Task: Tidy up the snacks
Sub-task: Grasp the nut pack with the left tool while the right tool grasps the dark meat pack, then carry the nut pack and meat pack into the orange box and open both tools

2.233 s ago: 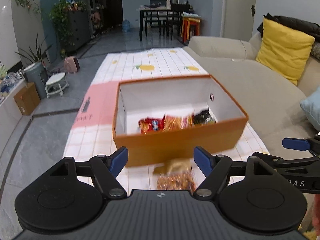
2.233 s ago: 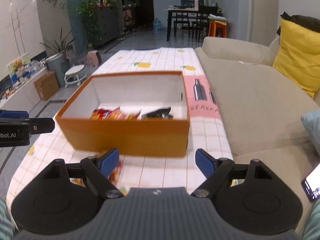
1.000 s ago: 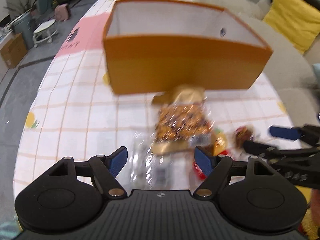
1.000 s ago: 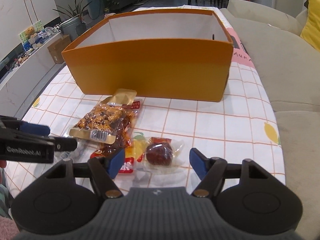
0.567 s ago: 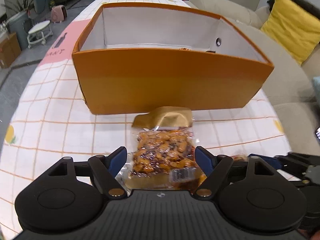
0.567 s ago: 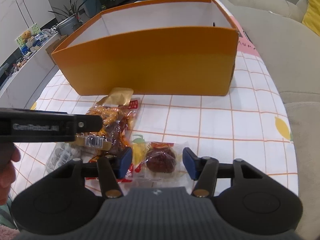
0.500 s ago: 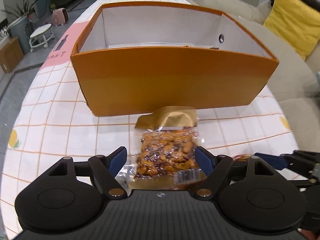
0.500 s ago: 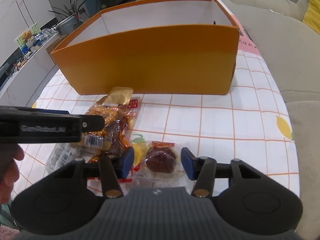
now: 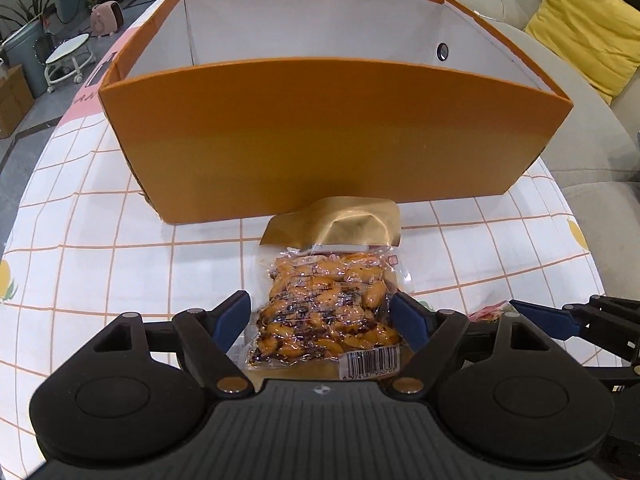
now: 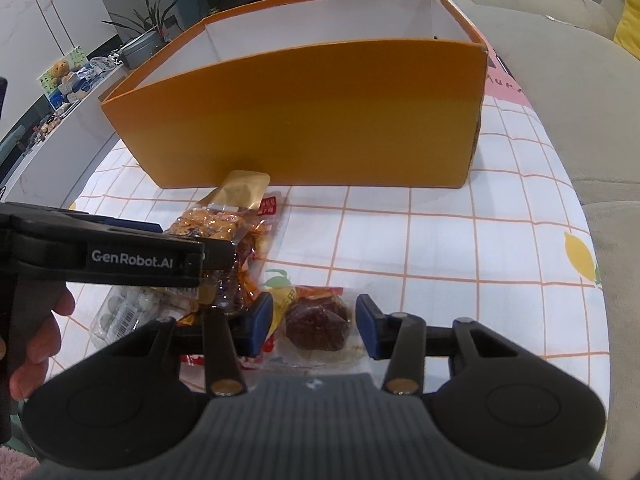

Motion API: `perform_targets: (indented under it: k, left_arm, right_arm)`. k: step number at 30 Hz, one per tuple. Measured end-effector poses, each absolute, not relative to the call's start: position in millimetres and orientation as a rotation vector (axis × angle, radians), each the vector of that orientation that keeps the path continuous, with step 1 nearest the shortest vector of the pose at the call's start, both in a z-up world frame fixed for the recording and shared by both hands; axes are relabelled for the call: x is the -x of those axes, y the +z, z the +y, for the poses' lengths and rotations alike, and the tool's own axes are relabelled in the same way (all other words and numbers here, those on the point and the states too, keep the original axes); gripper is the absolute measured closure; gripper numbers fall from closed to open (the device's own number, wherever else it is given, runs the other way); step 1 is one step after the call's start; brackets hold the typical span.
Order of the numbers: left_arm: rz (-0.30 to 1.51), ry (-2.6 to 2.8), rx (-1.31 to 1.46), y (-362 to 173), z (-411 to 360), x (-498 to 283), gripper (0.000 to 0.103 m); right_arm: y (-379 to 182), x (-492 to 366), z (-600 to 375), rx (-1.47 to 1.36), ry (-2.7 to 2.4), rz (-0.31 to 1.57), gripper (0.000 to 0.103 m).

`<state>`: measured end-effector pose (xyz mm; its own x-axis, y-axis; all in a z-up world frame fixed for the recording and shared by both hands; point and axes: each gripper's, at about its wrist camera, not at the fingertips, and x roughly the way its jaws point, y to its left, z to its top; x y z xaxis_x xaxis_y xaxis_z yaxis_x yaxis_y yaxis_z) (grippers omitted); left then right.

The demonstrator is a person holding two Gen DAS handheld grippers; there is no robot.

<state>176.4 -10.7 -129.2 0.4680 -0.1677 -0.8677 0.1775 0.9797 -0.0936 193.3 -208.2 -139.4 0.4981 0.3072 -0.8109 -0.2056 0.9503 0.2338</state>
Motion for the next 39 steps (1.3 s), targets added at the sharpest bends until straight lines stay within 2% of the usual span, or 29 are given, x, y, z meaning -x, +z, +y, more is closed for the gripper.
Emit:
perform_targets:
  k: [8, 10, 24, 39]
  left_arm:
    - [1.06, -0.236, 0.034, -130, -7, -177, 0.017]
    - [1.042, -0.229, 0.045, -128, -6, -174, 0.022]
    - [0.97, -0.213, 0.068, -96, 3, -151, 0.024]
    - [0.824, -0.212, 0.144, -31, 11, -141, 0.024]
  right_arm:
    - [-139, -192, -204, -0.071, 0.326, 0.999, 0.061]
    - [-139, -192, -205, -0.08, 0.326, 1.001, 0.062]
    - [-123, -186, -210, -0.097, 0.326, 0.945, 0.064]
    - [-61, -168, -219, -0.107, 0.325, 0.779, 0.065]
